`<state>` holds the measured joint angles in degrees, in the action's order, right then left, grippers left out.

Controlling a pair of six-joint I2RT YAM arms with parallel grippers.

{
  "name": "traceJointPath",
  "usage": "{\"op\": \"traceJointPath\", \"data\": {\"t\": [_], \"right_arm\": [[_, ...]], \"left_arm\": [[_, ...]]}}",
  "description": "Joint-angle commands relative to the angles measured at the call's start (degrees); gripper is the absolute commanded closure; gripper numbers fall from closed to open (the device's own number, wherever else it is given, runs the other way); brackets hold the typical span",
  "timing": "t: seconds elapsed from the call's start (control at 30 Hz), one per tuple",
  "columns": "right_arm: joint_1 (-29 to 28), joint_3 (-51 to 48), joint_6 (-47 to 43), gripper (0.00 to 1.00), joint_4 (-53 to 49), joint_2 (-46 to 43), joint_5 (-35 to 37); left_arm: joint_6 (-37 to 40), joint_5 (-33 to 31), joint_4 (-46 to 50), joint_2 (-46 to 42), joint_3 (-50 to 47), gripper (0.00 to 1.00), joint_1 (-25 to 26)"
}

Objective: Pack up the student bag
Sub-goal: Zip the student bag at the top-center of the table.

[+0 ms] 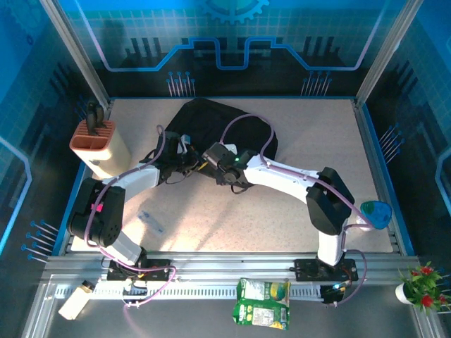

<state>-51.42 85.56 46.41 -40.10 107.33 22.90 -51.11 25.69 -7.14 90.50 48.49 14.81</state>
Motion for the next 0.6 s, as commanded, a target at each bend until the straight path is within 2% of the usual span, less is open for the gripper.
{"op": "traceJointPath", "data": {"t": [0.0, 0.33, 0.5, 0.57], "right_arm": [[-0.1, 2.9, 0.5, 0.66, -1.6, 2.2, 2.5], [0.4, 3.2, 1.3, 0.82, -2.8, 2.6, 4.2], [0.7, 1.2, 2.0, 1.0, -2.9, 0.5, 6.8], [1.0, -0.3, 2.2, 1.0, -2.7, -1.5, 7.7]], "left_arm": [[0.5, 0.9, -0.5, -0.5, 1.9, 1.0, 0.8], [0.5, 0.7, -0.2, -0.6, 2.1, 1.0, 0.8], [0.7, -0.4, 0.5, -1.0, 2.1, 1.0, 0.8], [0.9, -2.2, 1.7, -1.4, 2.1, 1.0, 0.8]]}}
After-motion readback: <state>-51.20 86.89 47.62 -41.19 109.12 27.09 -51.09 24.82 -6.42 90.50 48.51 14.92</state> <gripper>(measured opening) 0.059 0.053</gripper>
